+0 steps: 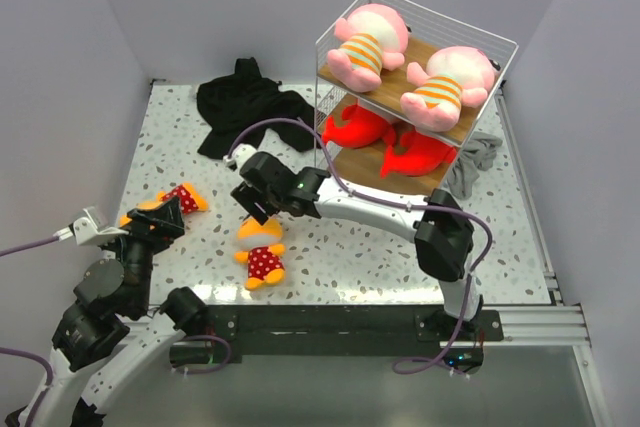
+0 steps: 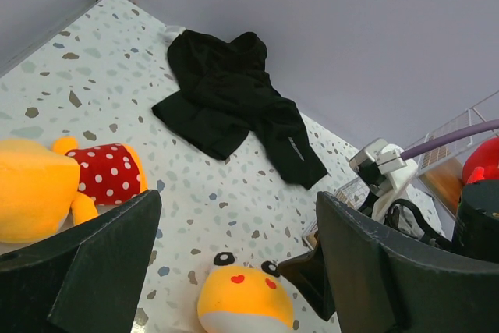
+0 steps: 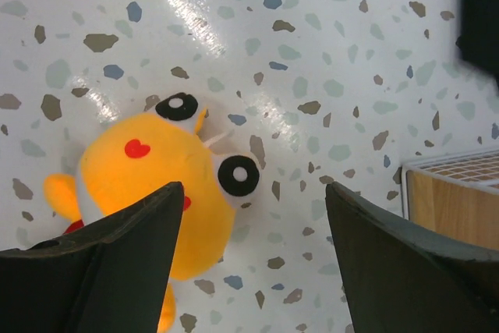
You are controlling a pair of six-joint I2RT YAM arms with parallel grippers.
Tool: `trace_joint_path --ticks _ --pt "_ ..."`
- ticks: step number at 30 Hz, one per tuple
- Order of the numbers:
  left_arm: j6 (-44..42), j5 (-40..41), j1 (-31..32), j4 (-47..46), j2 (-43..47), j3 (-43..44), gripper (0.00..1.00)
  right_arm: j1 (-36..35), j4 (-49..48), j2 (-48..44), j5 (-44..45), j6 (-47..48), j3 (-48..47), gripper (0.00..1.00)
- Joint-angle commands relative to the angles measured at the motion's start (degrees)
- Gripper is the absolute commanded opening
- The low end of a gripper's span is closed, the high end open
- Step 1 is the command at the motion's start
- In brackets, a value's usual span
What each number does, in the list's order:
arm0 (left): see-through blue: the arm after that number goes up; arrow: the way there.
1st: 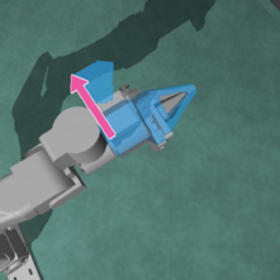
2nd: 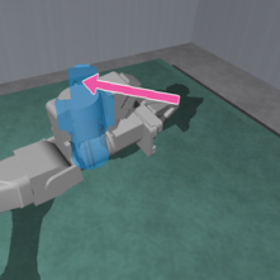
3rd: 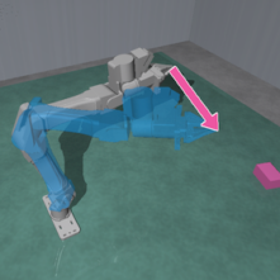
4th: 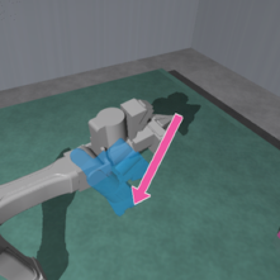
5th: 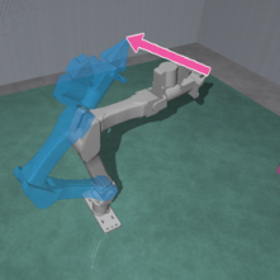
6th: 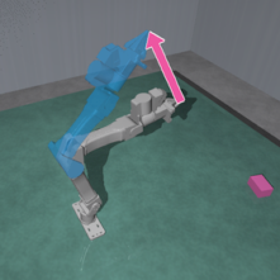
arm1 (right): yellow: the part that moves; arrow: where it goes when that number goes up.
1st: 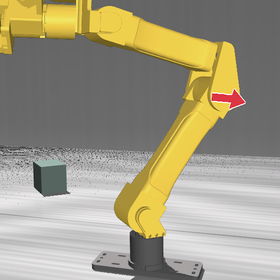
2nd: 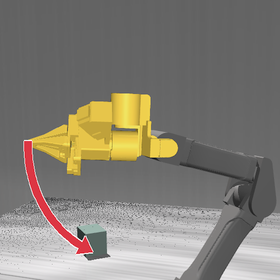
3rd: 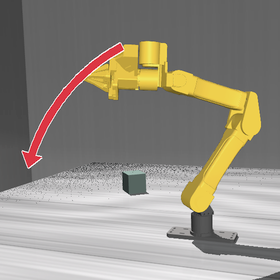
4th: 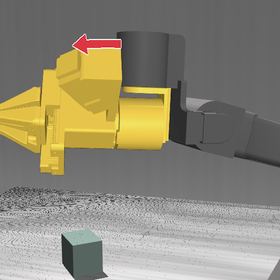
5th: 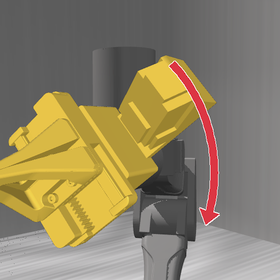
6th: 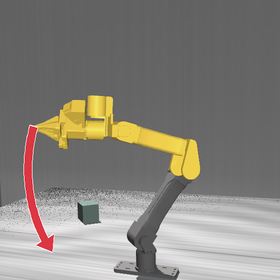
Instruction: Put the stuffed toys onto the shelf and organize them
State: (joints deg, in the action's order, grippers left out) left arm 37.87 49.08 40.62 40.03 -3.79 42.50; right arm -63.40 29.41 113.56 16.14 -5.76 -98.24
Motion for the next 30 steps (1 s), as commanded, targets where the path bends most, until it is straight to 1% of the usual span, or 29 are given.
trace_joint_path --ticks 1,3,6,8,9,10,11,12,13,14,15,16,19,28,30 --pt "-0.34 0.76 0.07 -0.66 0.54 0.13 0.85 -0.85 -1.72 -5.79 3.81 4.26 2.33 0.80" --pt "-0.60 0.49 0.07 -0.83 0.54 -0.05 0.85 -1.46 -2.60 -6.85 3.64 7.32 3.40 0.81" --pt "-1.39 0.05 0.16 -1.18 0.19 -0.05 0.85 -3.22 -3.04 -9.93 -2.06 13.74 7.25 0.80" --pt "-1.74 -0.21 0.16 -1.53 -0.25 -0.14 0.85 -5.32 -4.35 -13.77 -6.10 18.91 13.92 0.78" --pt "-1.74 -0.47 0.07 -1.53 -0.34 -0.05 0.85 -6.12 -6.88 -15.11 -7.25 20.60 16.47 0.77" --pt "-1.74 -0.48 0.16 -1.36 -0.43 -0.14 0.85 -7.00 -8.04 -16.69 -8.92 22.18 21.02 0.77" --pt "-1.74 -0.39 0.16 -1.36 -0.43 -0.05 0.85 -8.83 -8.83 -19.23 -12.50 25.59 22.98 0.77" --pt "-1.92 -0.39 0.16 -1.53 -0.34 -0.14 0.85 -9.89 -11.80 -20.73 -13.58 27.19 25.09 0.76" --pt "-2.01 -0.39 0.07 -1.80 -0.16 -0.22 0.85 -11.04 -13.83 -22.14 -14.46 30.08 29.64 0.76" --pt "-2.18 -0.48 0.07 -1.97 -0.16 -0.31 0.85 -13.31 -15.77 -23.20 -15.86 31.06 31.94 0.76" --pt "-2.27 -0.56 0.07 -2.06 -0.16 -0.31 0.85 -14.12 -19.35 -25.29 -15.96 31.59 33.97 0.76" --pt "-2.27 -0.65 0.16 -2.06 -0.16 -0.31 0.85 -14.73 -20.87 -25.92 -15.97 31.86 37.29 0.77" --pt "-2.10 -0.65 0.16 -1.80 -0.25 -0.23 0.85 -16.49 -25.62 -26.55 -15.88 31.86 41.18 0.77" --pt "-2.18 -0.56 0.16 -1.88 -0.34 -0.40 0.85 -17.20 -29.23 -20.49 -9.38 33.71 40.06 0.73" --pt "-2.27 -0.74 0.07 -1.80 -0.69 -0.40 0.85 -17.20 -29.23 -19.52 -9.81 33.62 39.61 0.71"
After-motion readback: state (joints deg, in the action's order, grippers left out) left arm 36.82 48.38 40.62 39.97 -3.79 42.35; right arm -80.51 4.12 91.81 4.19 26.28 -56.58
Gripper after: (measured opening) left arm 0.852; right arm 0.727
